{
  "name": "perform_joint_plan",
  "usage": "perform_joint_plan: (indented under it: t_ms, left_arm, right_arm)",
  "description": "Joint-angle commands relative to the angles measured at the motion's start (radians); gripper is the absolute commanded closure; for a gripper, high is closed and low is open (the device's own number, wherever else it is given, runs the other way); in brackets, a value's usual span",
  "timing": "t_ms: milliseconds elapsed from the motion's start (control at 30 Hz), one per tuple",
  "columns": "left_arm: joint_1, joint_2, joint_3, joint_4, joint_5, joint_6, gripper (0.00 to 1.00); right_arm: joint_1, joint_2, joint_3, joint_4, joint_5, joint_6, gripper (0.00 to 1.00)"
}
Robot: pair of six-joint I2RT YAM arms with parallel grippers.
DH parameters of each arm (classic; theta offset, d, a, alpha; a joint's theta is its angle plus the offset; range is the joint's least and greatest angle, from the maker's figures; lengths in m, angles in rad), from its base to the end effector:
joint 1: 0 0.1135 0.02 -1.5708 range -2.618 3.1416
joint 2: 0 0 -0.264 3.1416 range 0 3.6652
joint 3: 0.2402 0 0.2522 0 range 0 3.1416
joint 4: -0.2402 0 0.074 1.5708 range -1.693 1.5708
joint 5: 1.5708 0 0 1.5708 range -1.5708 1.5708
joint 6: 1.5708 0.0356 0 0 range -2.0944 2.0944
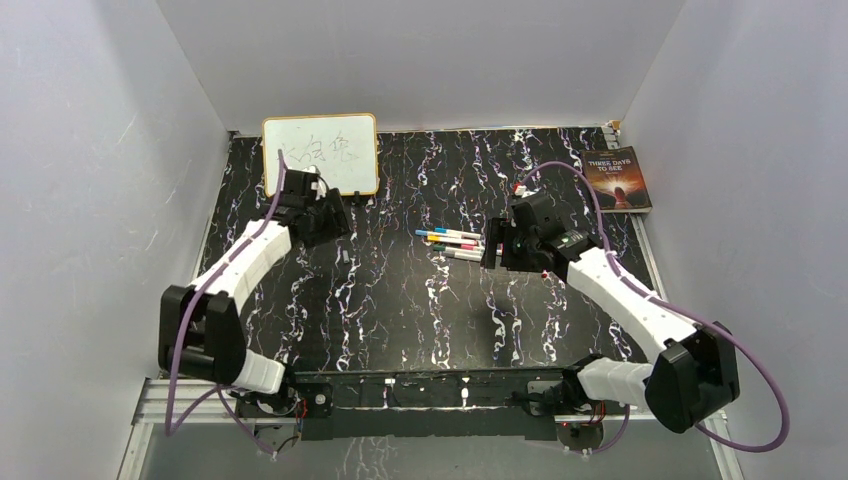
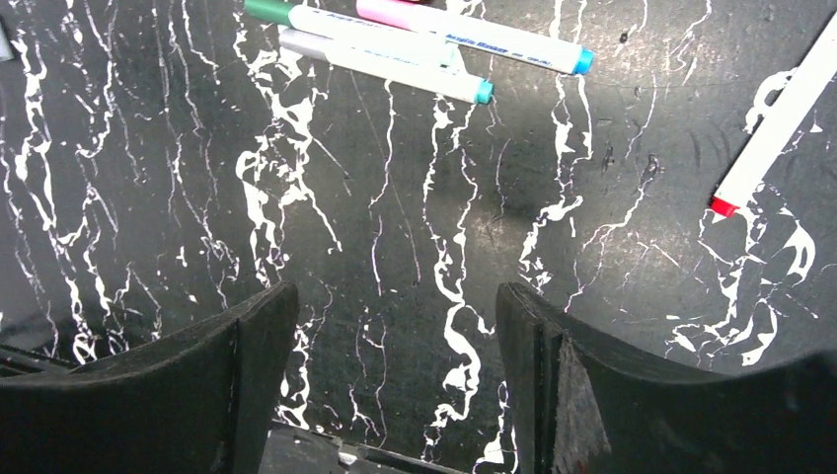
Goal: Open the pen caps
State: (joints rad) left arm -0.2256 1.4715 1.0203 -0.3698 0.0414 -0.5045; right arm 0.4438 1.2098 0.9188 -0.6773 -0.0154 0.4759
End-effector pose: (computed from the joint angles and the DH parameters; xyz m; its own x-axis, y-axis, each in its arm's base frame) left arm 0.3068 -0.0719 0.2432 -0.7457 -0.3243 -0.5819 -0.1250 0.9261 -0.3559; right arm 0.2172 0.1039 0.2574 -0.8617 0.0975 -0.4979 -0.0477 0.9614 0.2709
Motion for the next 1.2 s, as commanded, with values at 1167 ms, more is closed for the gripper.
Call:
perform_joint_plan:
  t_ms: [1167]
  left_arm:
    - [0.001,-0.454,-0.041,-0.266,0.135,-0.022,0.02]
  right_arm:
    - [0.179,0.229,0.203,0.186,-0.1,0.016,0.02]
